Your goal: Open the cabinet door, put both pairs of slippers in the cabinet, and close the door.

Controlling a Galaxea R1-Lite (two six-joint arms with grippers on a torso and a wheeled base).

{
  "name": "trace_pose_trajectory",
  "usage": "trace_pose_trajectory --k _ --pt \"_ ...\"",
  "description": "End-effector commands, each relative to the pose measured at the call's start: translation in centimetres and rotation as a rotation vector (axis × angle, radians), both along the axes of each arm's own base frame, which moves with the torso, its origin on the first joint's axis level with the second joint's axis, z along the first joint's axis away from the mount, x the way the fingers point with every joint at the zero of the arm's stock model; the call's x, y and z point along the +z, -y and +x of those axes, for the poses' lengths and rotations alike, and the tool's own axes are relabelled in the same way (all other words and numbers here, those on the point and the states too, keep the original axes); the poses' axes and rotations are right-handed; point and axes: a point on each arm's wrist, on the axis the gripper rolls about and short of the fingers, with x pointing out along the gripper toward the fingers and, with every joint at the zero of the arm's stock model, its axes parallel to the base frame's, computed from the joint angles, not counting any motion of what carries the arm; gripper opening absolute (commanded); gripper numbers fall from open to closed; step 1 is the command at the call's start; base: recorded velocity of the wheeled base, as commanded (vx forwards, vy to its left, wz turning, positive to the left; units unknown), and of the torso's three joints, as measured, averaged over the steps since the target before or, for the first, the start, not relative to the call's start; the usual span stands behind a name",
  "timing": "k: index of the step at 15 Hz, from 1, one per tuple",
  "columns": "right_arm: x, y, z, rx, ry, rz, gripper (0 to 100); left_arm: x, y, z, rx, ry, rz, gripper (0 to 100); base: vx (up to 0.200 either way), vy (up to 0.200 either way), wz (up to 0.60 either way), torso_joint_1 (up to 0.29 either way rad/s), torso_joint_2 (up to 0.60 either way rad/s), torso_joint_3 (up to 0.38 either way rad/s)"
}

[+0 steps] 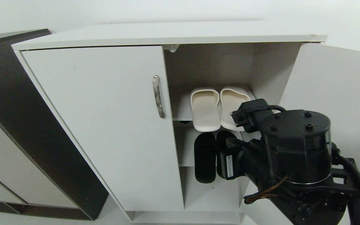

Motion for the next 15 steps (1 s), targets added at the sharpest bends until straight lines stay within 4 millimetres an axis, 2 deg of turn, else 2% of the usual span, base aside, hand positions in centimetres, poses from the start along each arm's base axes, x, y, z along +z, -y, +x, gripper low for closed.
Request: trace_pose_trajectory --k 1,15 --pt "-0.33 -0.01 0.04 -0.002 -0.006 -0.010 0 0.00 0.00 0.00 0.000 0.000 0.000 0 -0.200 0.000 0.00 -0.007 0.00 0.007" --pt "-0.87 0.40 -0.23 0.016 -0.020 -0.023 0 0.00 0.00 0.00 0.000 0.000 -0.002 0 -0.200 0.000 0.00 0.001 0.00 0.004"
